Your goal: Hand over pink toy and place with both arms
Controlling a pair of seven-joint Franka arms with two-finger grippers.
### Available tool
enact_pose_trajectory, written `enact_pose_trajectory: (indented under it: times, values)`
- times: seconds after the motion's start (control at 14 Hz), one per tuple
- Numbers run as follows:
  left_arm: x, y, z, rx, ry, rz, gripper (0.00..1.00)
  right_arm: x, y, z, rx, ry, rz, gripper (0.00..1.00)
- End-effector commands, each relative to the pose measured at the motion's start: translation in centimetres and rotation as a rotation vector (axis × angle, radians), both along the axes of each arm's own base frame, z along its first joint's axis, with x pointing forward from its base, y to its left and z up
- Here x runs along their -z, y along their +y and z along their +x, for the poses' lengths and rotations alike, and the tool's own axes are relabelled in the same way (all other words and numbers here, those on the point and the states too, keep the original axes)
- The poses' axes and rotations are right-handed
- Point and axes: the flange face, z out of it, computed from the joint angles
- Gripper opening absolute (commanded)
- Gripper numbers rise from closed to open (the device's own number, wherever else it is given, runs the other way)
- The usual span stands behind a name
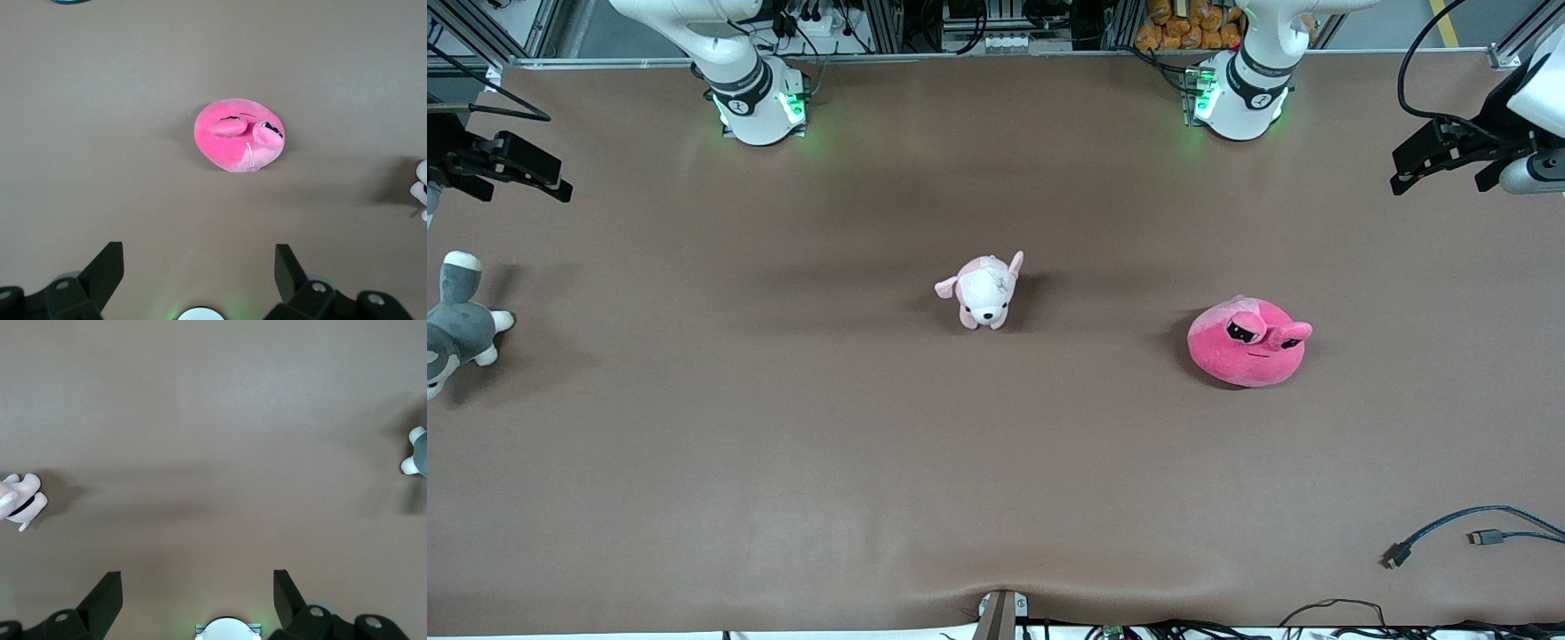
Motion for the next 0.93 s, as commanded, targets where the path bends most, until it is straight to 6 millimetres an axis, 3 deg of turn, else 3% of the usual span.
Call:
enact_pose_trajectory:
  times: [0.0, 0.85]
  values:
    - [-0.48, 0.21, 0.29, 0.011, -0.001, 0.002, 1.0, -0.8, 0.07, -0.68, 0.006, -0.007, 0.003, 1.0]
    - [0.16, 0.84, 0.71, -0.022, 0.018, -0.014, 1.0, -0.75, 0.21, -0.59, 0.007, -0.008, 0.001, 1.0]
